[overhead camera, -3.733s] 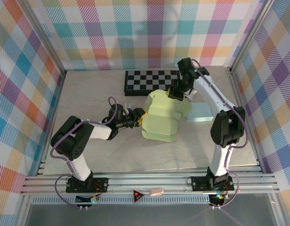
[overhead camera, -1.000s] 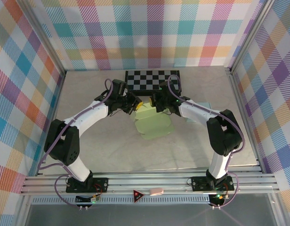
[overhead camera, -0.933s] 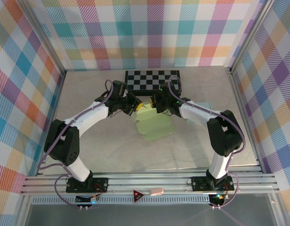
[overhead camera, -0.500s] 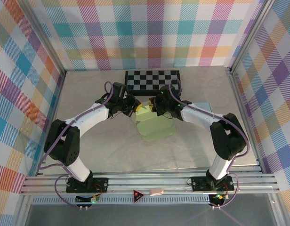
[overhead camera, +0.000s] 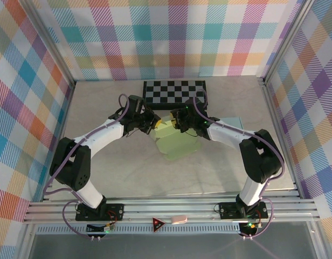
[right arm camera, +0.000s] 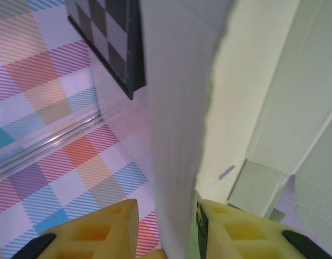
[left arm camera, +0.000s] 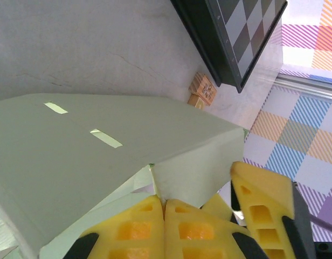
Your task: Fold the paper box
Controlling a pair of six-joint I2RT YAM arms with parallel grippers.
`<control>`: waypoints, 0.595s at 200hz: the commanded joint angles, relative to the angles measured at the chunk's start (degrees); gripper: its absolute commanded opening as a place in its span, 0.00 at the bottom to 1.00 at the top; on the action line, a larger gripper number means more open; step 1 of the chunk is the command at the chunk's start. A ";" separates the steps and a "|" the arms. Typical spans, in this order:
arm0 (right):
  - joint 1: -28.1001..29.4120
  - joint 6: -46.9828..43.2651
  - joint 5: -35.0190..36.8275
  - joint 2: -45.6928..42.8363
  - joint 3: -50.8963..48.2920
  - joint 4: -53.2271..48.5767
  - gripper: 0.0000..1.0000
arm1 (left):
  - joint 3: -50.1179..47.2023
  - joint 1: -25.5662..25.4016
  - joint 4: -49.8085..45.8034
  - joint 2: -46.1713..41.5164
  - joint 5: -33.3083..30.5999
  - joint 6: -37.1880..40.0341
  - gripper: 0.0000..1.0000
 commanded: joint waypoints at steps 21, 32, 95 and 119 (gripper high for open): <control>-0.34 -2.46 0.47 3.07 -3.15 13.29 0.25 | -0.81 1.04 0.19 -1.84 0.08 0.00 0.06; -0.38 -2.10 0.37 3.61 -3.03 14.46 0.23 | -0.86 1.04 0.22 -1.68 0.22 0.06 0.06; -0.38 -1.62 0.59 5.24 -2.29 15.01 0.08 | -0.94 1.38 0.10 -1.77 0.63 0.34 0.06; -0.41 -0.62 1.06 4.85 -2.47 14.01 0.00 | 0.35 2.36 -2.77 -3.64 0.03 2.61 0.26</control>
